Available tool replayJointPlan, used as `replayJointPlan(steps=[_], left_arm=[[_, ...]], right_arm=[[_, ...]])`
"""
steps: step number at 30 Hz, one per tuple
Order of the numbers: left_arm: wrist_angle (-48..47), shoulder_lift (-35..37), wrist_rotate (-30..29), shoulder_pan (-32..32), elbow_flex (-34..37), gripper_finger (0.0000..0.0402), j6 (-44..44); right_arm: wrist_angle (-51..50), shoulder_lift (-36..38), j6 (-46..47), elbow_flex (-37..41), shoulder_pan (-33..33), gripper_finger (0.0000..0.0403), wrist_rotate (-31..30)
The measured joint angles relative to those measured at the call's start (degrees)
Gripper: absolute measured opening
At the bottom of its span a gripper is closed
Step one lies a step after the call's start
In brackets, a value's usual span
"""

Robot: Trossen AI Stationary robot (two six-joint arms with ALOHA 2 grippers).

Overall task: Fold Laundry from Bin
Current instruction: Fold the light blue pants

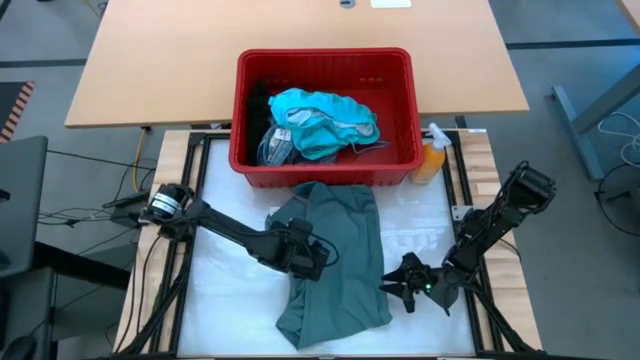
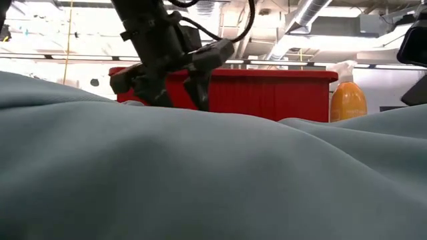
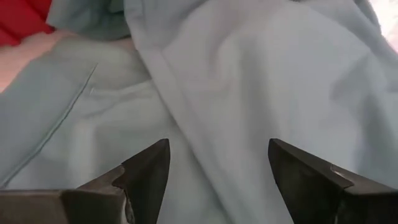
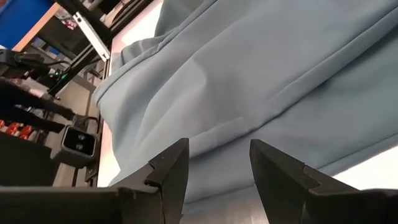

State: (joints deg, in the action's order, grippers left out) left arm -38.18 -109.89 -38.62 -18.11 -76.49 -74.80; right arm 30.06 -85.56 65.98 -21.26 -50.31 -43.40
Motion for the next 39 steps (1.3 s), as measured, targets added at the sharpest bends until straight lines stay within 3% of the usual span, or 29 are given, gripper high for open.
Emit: replayJointPlan(steps=[10, 17, 28, 33, 39], left_arm=[[7.1, -4.07, -0.03, 0.41, -0.01, 0.0261, 2.94], [14.69, -8.26, 6.91, 3.14, 0.0, 0.0261, 7.73], [32.97, -8.77, 5.47, 2.91, -0.04, 0.025, 16.47], [32.66, -9.23, 6.59, 2.69, 0.0, 0.0187, 16.75], [32.75, -9.24, 6.89, 1.63, 0.0, 0.0041, 18.95]], right_arm=[[0.33, 0.01, 1.68, 0.0, -0.11, 0.0198, 0.26], [-0.22, 0.0, 0.23, -0.21, -2.67, 0.0198, -0.42], [-3.13, -0.02, -0.49, -0.15, -2.82, 0.0198, -1.75], [-5.7, -0.02, 0.43, -0.15, -2.83, 0.0198, -1.73], [-14.58, -0.02, 17.29, -0.15, -3.53, 0.0188, -8.67]])
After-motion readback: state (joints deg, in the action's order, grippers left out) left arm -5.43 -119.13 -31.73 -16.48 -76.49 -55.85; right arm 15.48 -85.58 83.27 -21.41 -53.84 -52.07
